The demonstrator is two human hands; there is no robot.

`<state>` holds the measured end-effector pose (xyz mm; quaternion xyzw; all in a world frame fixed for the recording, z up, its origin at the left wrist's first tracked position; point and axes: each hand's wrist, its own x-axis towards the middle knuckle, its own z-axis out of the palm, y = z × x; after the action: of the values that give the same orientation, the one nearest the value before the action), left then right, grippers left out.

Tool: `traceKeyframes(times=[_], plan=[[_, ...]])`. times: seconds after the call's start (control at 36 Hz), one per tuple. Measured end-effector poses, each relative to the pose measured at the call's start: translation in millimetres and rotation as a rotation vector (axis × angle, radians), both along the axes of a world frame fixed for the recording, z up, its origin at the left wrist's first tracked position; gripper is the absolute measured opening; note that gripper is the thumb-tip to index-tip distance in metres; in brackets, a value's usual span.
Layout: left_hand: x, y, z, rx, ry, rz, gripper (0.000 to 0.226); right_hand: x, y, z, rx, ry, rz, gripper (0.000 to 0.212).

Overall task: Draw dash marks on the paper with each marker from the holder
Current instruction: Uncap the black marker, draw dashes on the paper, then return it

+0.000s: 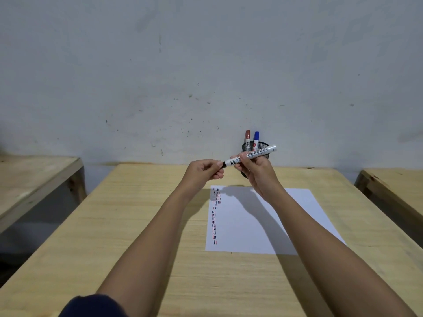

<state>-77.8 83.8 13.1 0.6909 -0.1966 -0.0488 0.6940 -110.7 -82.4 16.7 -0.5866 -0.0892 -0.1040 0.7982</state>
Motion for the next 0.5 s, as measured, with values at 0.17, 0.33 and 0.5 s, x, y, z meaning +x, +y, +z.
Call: traceKeyframes(times=[0.17,0.33,0.5], plan=[[-1.5,4.7,-3.1,-0.037,0.069,-0.03,0.019,-3.8,2.5,3.6,-0.042,-0.033,0.017,0.015],[4.0,37.5,-18.6,-0.021,0.162,0.086,0.018,-7.8,-26.0,5.0,0.138,-0.074,-0.107,0.008],[1.1,35.1,-44.6,0.32,0.059,0.282,0.008,-8.4,-19.5,-9.4,0.068,-0.017,-0.227,0.014]])
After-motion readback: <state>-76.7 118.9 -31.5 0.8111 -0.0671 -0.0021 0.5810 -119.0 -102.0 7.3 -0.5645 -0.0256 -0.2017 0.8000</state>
